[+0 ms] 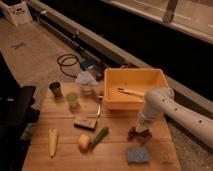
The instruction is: Place grapes in metal cup
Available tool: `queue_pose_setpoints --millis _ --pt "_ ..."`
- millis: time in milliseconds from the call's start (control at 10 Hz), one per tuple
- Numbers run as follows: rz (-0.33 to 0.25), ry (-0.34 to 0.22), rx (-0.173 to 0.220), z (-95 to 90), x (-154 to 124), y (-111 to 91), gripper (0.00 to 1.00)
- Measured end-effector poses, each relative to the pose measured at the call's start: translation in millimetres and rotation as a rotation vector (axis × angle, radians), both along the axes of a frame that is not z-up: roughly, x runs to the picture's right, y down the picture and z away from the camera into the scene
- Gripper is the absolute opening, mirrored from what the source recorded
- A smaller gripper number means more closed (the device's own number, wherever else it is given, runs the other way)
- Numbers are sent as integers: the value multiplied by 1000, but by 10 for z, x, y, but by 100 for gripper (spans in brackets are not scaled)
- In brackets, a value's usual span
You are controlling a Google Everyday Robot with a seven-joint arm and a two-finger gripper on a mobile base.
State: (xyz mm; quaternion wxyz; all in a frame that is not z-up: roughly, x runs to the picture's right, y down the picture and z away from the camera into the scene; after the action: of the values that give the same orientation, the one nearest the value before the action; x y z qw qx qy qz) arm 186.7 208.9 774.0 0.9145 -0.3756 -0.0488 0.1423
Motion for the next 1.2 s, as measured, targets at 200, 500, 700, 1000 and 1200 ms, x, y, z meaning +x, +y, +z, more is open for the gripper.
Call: queue_pose_setpoints --millis 200,500,700,1000,1200 --pt "-13 29 66 -277 -64 -235 0" --pt "-33 56 177 -693 -183 -688 0" --pt "-50 60 254 -898 -277 -1109 0" --pt "-89 34 344 -926 -643 -1888 0" --pt "-117 -5 382 -840 -1075 -2378 0"
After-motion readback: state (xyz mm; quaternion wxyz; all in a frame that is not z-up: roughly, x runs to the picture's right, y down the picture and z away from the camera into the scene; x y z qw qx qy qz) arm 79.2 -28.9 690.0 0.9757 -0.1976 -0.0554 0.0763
